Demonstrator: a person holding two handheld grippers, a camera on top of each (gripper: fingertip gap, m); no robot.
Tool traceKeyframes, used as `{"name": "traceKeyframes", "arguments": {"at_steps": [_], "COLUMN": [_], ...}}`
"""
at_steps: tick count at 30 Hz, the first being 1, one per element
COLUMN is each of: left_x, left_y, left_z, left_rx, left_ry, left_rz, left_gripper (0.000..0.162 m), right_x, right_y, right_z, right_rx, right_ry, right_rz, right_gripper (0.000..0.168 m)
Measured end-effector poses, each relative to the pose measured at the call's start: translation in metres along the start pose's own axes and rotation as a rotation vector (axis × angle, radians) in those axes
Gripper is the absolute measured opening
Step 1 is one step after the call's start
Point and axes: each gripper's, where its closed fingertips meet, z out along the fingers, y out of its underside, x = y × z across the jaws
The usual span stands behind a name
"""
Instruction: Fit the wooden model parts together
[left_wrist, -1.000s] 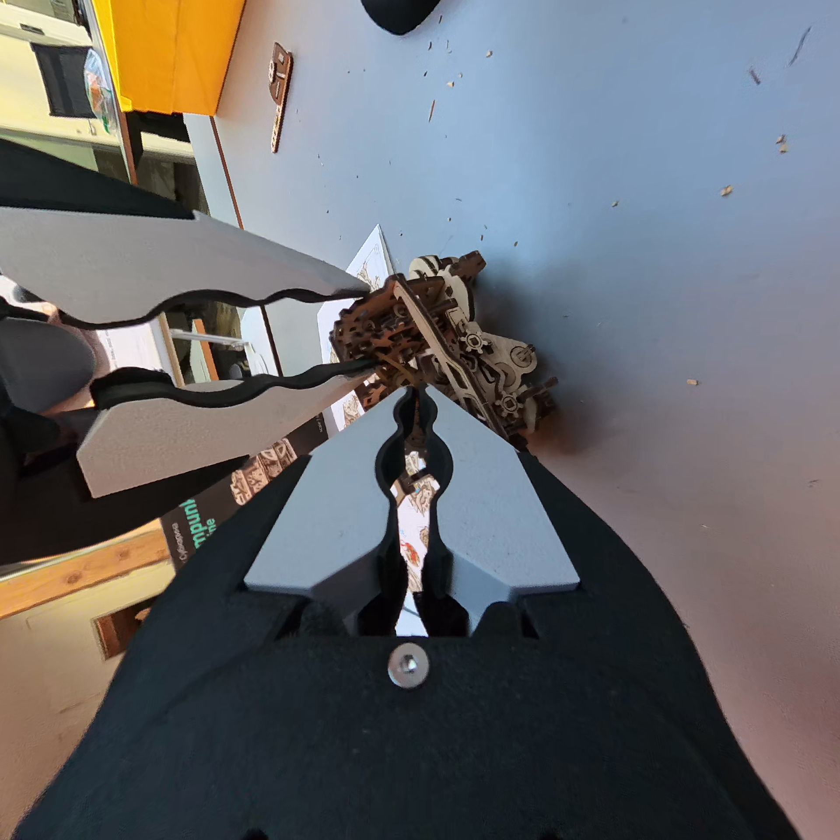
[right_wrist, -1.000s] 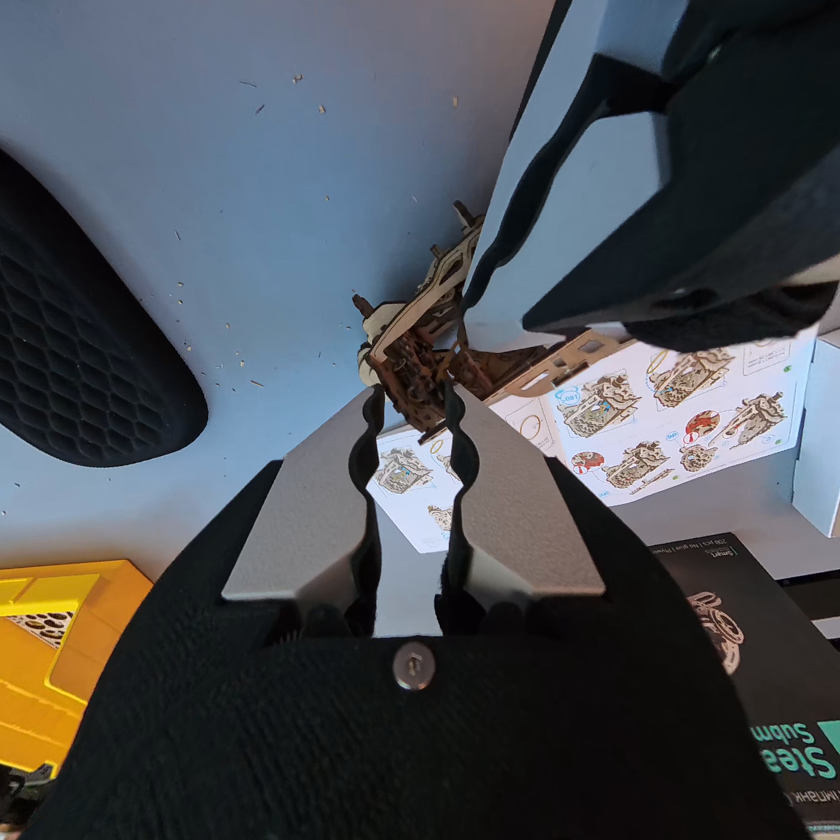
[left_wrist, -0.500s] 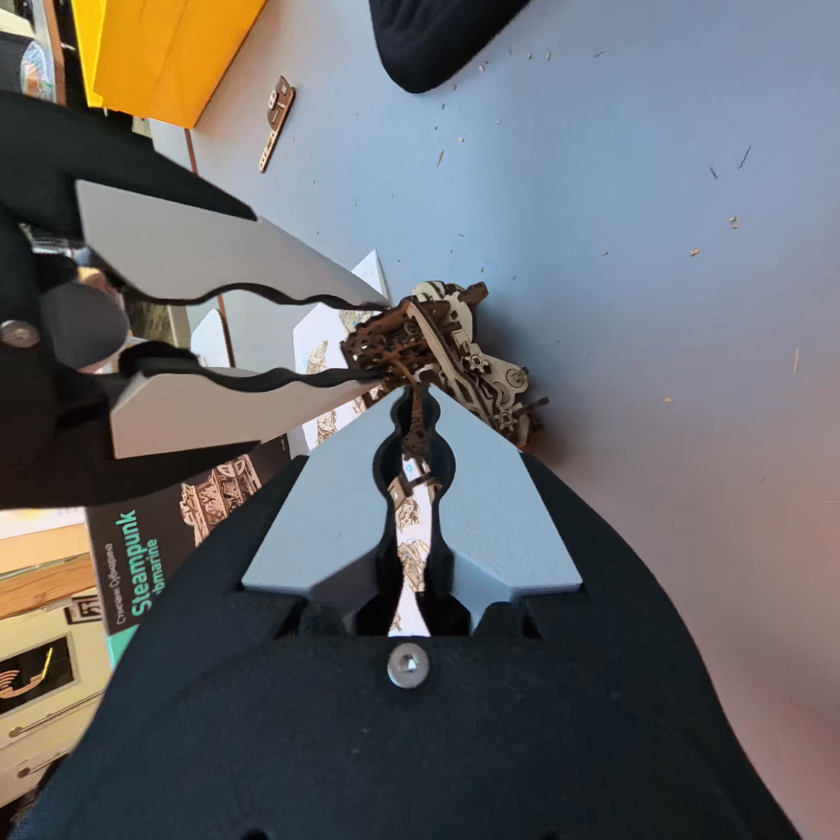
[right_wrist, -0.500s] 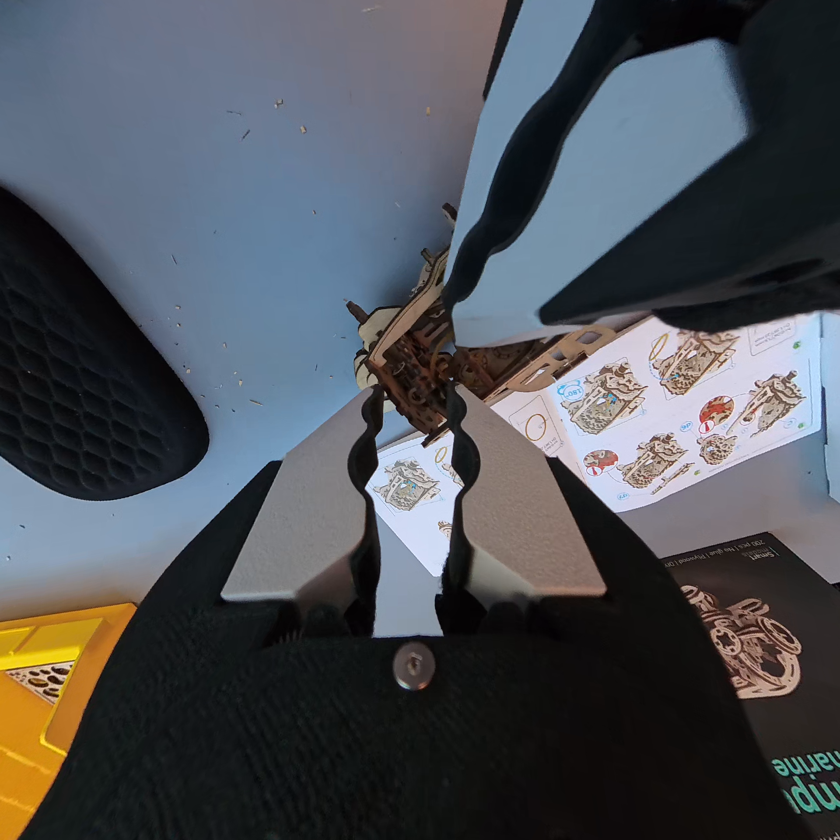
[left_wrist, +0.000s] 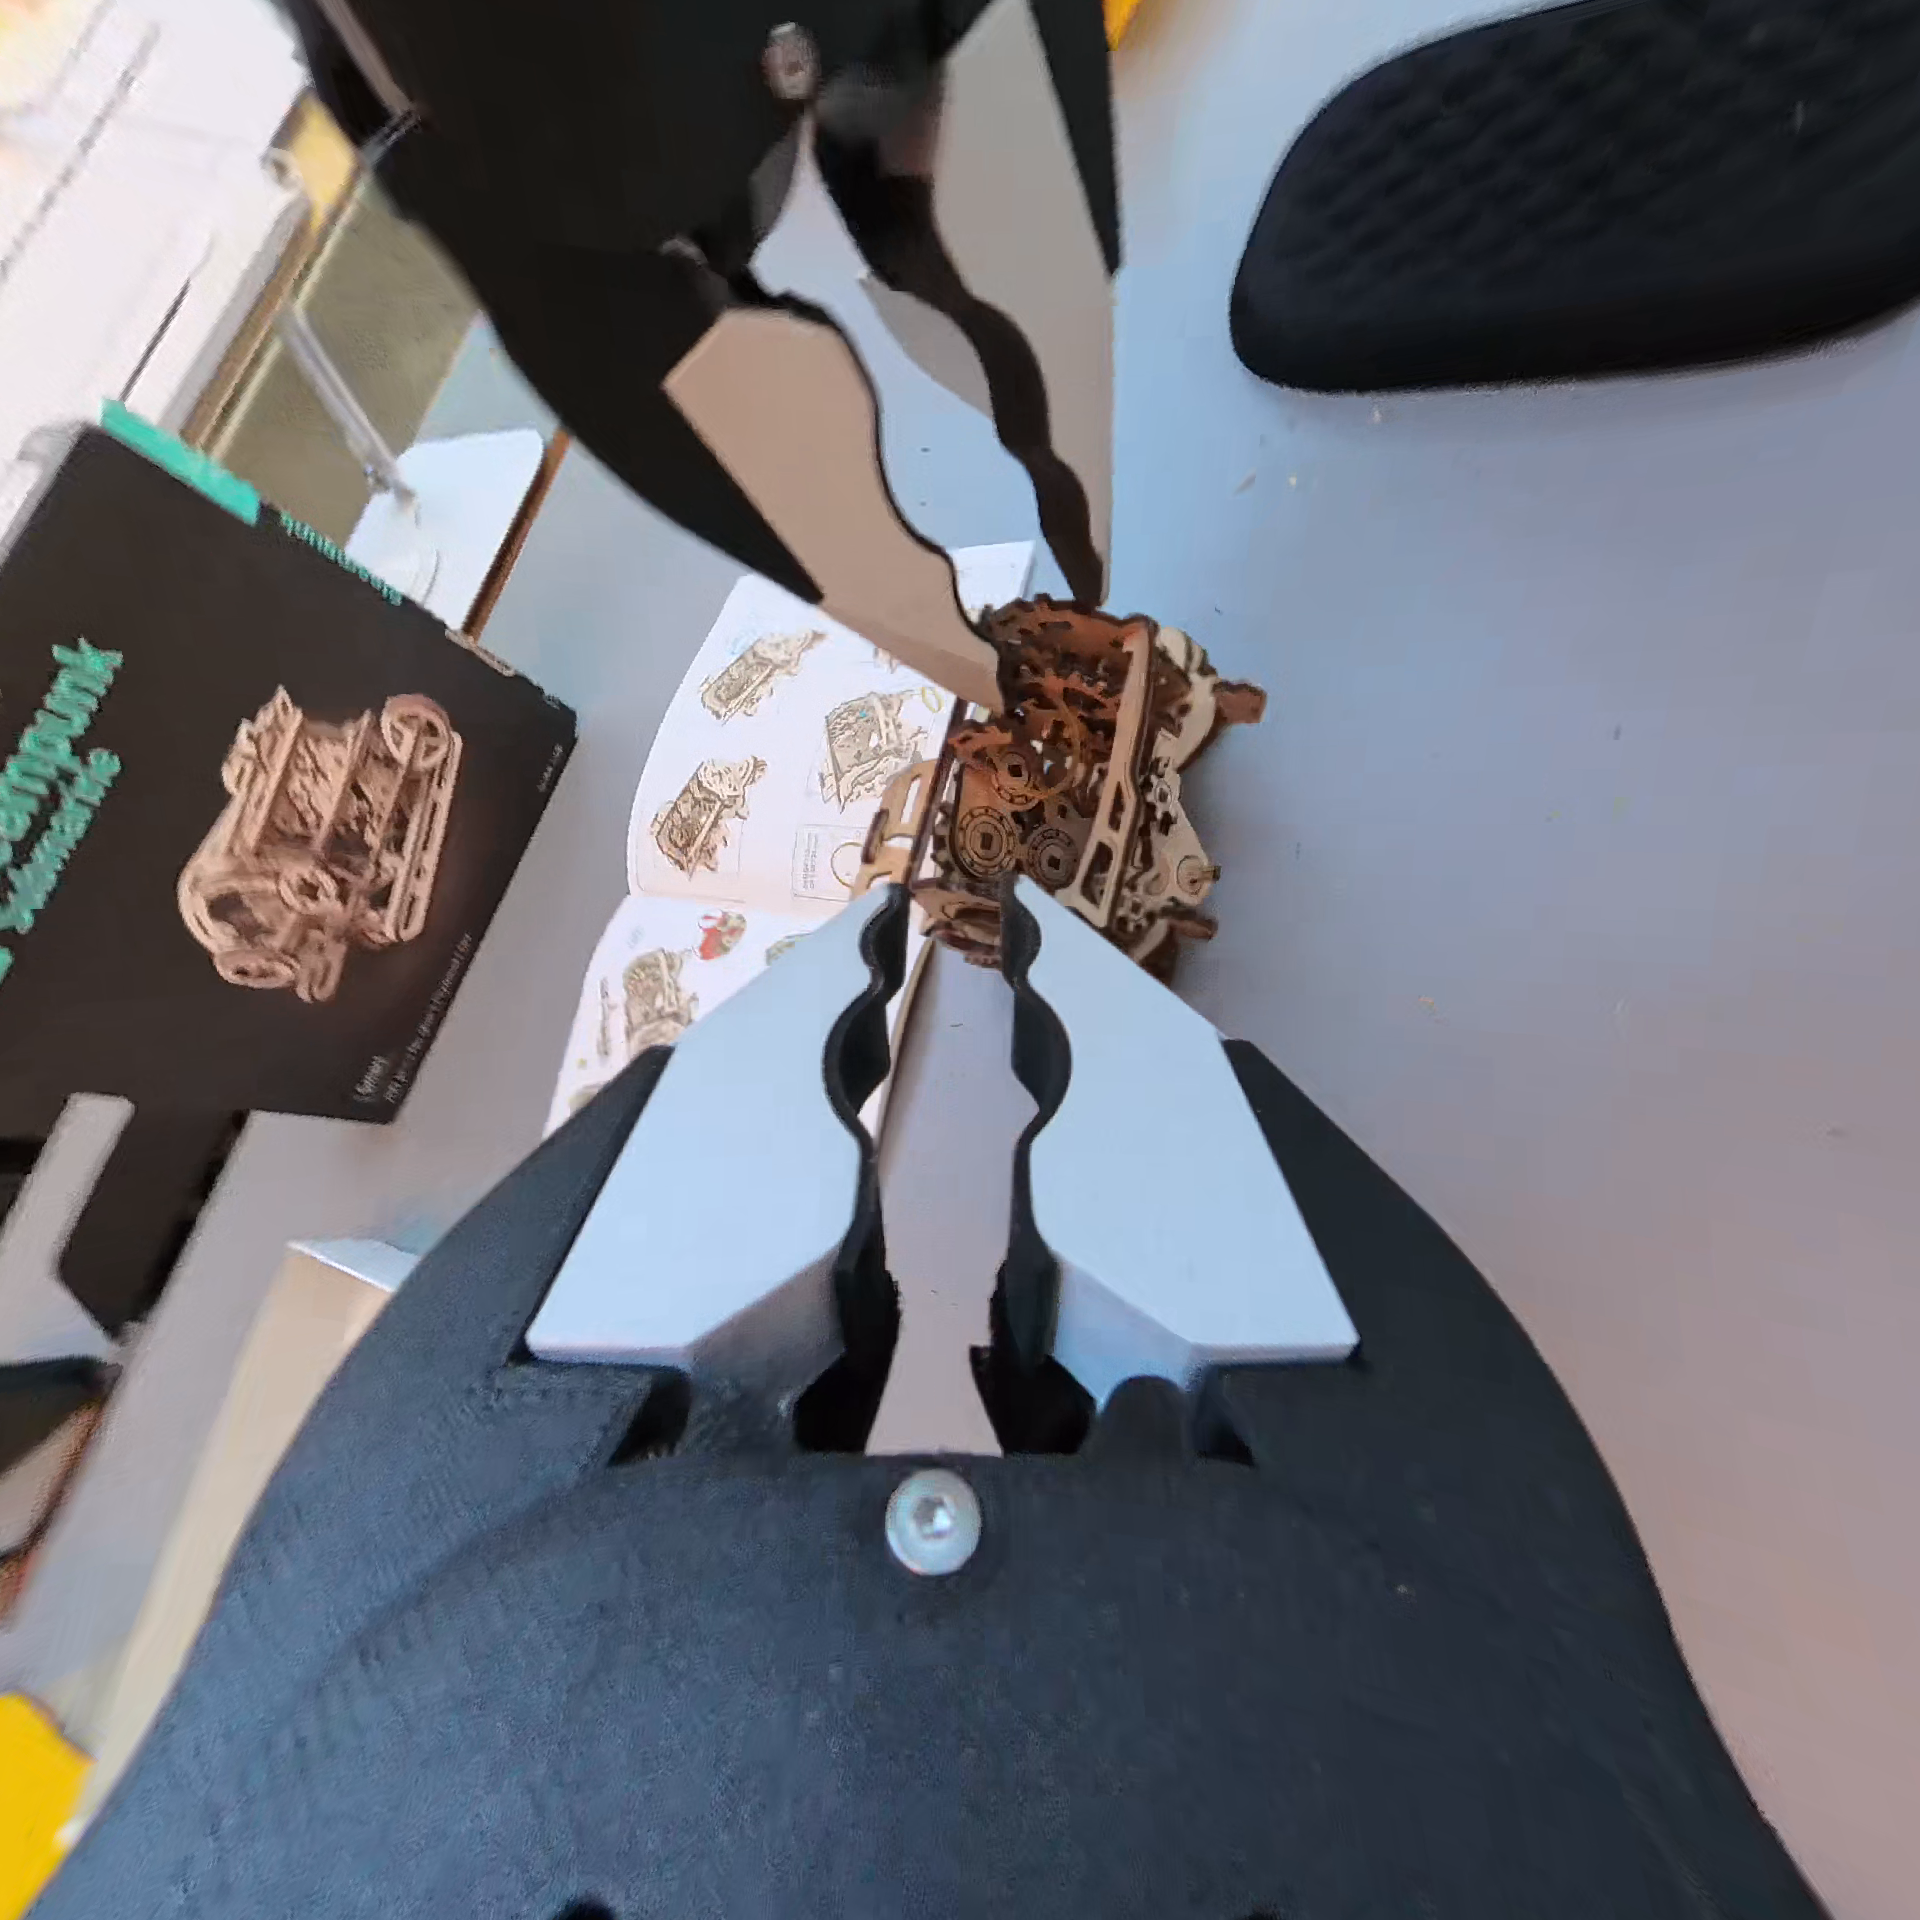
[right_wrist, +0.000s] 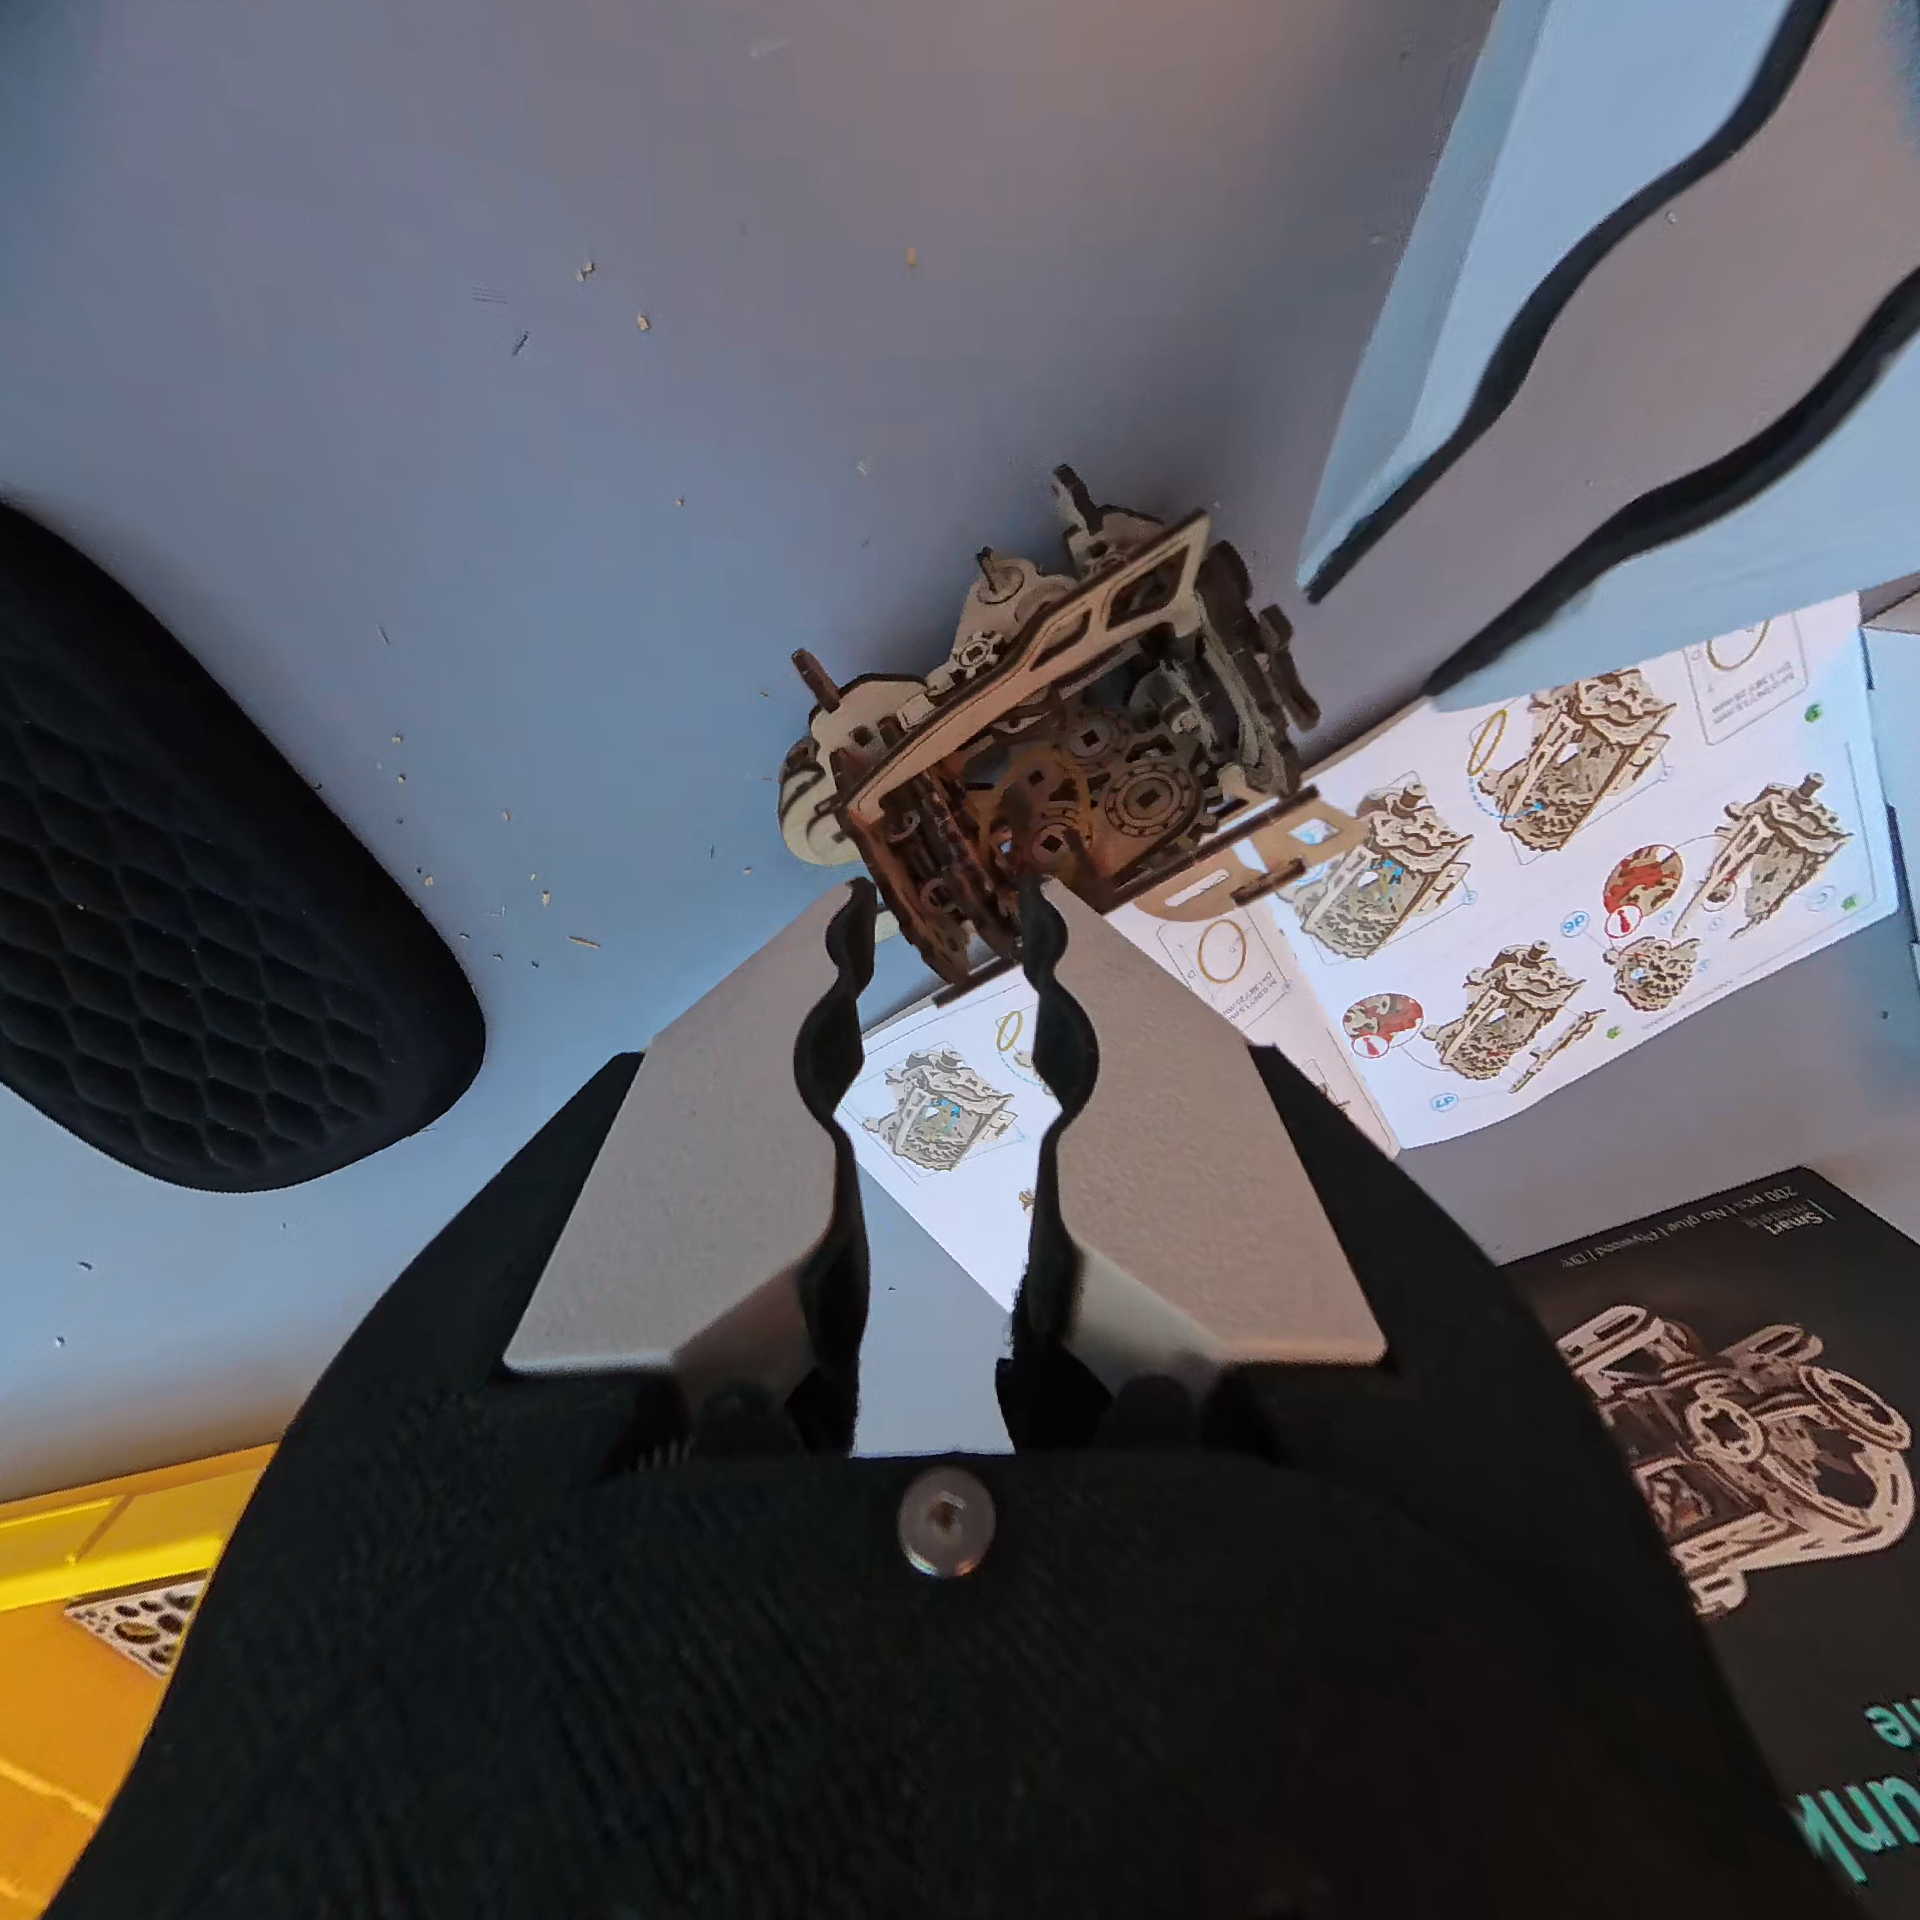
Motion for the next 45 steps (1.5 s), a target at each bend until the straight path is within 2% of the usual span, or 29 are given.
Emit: {"name": "traceKeyframes", "arguments": {"at_steps": [6,10,14,17,19,20,23,28,32,38,45], "left_x": [-0.007,-0.022,-0.048,-0.054,-0.055,-0.054,-0.047,-0.028,-0.012,0.007,0.026], "left_y": [0.006,0.005,0.002,0.005,0.007,0.007,0.009,0.018,0.017,0.015,0.017], "left_z": [-0.007,-0.007,-0.001,0.007,0.011,0.011,0.015,0.026,0.029,0.027,0.015], "left_rx": [0.09,0.188,0.285,0.299,0.304,0.307,0.293,0.253,0.251,0.242,0.221], "left_ry": [-0.009,0.0,0.056,0.161,0.241,0.28,0.393,0.535,0.665,0.785,0.81], "left_rz": [-0.216,-0.308,-0.392,-0.426,-0.451,-0.468,-0.511,-0.527,-0.533,-0.527,-0.519], "left_gripper": [0.026,0.029,0.03,0.034,0.041,0.047,0.056,0.058,0.062,0.06,0.059], "right_x": [0.002,0.006,0.01,-0.003,-0.017,-0.022,-0.025,-0.019,-0.019,-0.015,-0.021], "right_y": [-0.002,-0.003,-0.004,-0.022,-0.024,-0.025,-0.031,-0.018,-0.026,-0.027,-0.006], "right_z": [-0.007,-0.024,-0.063,-0.095,-0.093,-0.083,-0.053,-0.03,-0.016,-0.004,-0.002], "right_rx": [0.03,0.122,0.352,0.717,0.833,0.84,0.819,0.801,0.79,0.671,0.593], "right_ry": [0.039,0.145,0.38,0.535,0.6,0.621,0.713,0.87,0.863,0.921,0.949], "right_rz": [0.04,0.139,0.359,0.549,0.688,0.767,0.968,1.24,1.296,1.311,1.342], "right_gripper": [0.028,0.028,0.027,0.027,0.034,0.039,0.04,0.038,0.036,0.031,0.028]}}
